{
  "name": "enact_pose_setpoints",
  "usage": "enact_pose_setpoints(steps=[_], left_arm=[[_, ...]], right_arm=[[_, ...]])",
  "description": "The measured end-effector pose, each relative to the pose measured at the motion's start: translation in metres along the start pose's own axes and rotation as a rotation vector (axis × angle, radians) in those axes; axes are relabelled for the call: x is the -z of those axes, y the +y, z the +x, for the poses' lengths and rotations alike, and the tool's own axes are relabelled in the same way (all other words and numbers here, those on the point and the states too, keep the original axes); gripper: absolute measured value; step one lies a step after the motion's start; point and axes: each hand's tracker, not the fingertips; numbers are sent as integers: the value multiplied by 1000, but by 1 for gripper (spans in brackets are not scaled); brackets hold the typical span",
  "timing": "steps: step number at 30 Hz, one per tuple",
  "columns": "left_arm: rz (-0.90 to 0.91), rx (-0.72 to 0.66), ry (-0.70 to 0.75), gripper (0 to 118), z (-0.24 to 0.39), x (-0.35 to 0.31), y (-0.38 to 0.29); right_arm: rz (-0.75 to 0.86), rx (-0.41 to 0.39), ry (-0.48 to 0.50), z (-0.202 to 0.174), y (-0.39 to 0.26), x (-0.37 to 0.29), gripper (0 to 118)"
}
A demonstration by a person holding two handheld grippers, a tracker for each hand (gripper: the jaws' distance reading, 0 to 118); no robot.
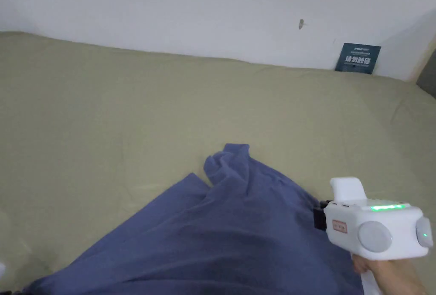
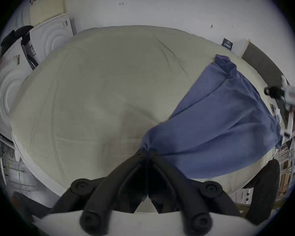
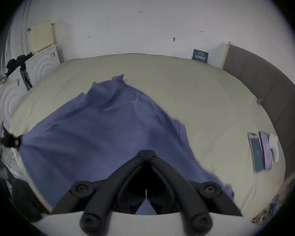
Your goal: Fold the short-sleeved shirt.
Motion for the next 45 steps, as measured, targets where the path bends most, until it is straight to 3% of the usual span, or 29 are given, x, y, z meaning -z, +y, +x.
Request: enact_pose_setpoints(steps=[4,5,6,7,8,10,14,16,17,18,19,20,21,22,24,27,33,36,40,45], left_arm=[[-4,-4,-11,1,-3,1,0],[-9,-7,-16,1,-4,1,1],[-11,-8,-17,1,-3,0,1],[-12,-6,-17,1,-1,-1,0],[-13,-2,-15,1,-4,3,2],[-11,1,-12,1,-2,2,0],[-11,-10,-14,1,-12,12,-1],[-13,-21,-19,1,-14,14,0],[-13,-31,-20,1,-15,14,0],[-13,-42,-20,1,-15,13,0],[-16,-47,-21,1,-15,13,1],[-18,-40,-18,1,-13,13,2],[-14,-30,-12,1,-11,11,2],[-13,-29,-9,1,-11,8,2],[12,-29,-3,1,-9,-4,6],[112,-79,-51,1,-10,-39,23],[321,-94,-171,1,9,-129,86],[415,-60,-162,1,34,-172,124],[509,-86,-219,1,56,-227,182],[563,-76,-196,1,78,-272,242]], right_arm=[[-108,-60,24,9,55,60,5],[-110,-63,26,10,65,72,29],[-129,-68,39,12,71,82,67],[-161,-69,47,12,77,96,116],[-125,-55,21,11,83,100,114],[-216,-86,51,4,83,125,108],[-265,-221,-37,-9,73,147,105],[-255,-154,-42,-11,73,143,100],[-272,-86,-29,-12,75,131,78],[-258,-45,63,-13,77,119,34],[-219,-77,29,-18,76,105,0],[-167,-174,-27,-26,75,90,0],[-113,-177,-6,-28,74,65,0],[-104,-149,29,-27,75,45,0],[-18,-147,13,-24,77,-2,0],[109,-127,34,4,86,-82,0],[394,-93,-33,24,104,-271,0],[517,-55,-53,36,110,-357,0],[621,-5,-109,61,120,-424,0],[660,74,-116,92,135,-447,0]])
